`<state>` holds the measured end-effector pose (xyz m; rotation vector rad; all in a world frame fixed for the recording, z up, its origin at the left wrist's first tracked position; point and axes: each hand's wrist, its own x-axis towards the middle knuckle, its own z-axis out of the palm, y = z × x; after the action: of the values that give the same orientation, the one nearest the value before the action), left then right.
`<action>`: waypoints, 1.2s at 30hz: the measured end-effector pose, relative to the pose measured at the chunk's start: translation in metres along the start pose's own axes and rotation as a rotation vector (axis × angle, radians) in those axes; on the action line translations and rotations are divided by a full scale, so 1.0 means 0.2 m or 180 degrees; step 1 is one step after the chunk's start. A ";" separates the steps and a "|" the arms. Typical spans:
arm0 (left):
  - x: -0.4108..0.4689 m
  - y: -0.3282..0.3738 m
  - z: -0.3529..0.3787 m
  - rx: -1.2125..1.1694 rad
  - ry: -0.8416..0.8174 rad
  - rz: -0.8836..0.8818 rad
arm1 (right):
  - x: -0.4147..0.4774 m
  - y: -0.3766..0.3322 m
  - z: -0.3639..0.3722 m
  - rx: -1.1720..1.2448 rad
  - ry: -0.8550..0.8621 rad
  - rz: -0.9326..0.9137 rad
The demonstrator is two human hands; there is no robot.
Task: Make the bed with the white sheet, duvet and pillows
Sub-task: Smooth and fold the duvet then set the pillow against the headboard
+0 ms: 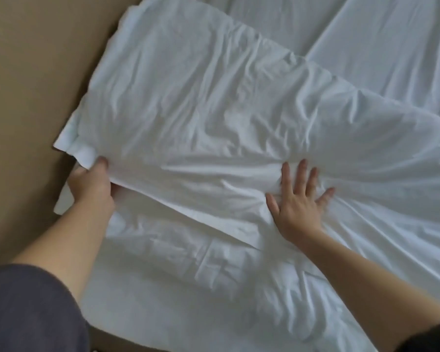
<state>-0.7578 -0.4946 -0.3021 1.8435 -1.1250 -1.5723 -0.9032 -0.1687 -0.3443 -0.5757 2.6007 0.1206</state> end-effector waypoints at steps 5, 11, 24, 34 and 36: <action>-0.07 0.03 -0.09 0.1825 0.0467 0.1093 | -0.07 -0.01 -0.14 0.0265 0.0026 -0.0113; -0.41 0.22 0.40 0.3354 -0.0884 0.4099 | 0.14 -0.34 -0.38 0.0481 0.0831 -0.0616; -0.22 -0.18 0.60 0.4968 -0.0723 0.3258 | 0.08 0.57 -0.04 -0.0135 0.0648 0.0622; -1.03 -0.72 0.96 0.4952 -0.1704 0.4007 | -0.04 0.82 0.01 0.0008 0.0713 0.0005; -1.14 -0.84 0.97 0.5031 -0.1741 0.4020 | -0.12 1.02 0.06 -0.0049 0.0744 0.0097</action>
<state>-0.8996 -0.1842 -0.3467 0.4897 -3.3342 -0.1642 -0.9644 0.0267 -0.3469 -0.5868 2.8378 0.0879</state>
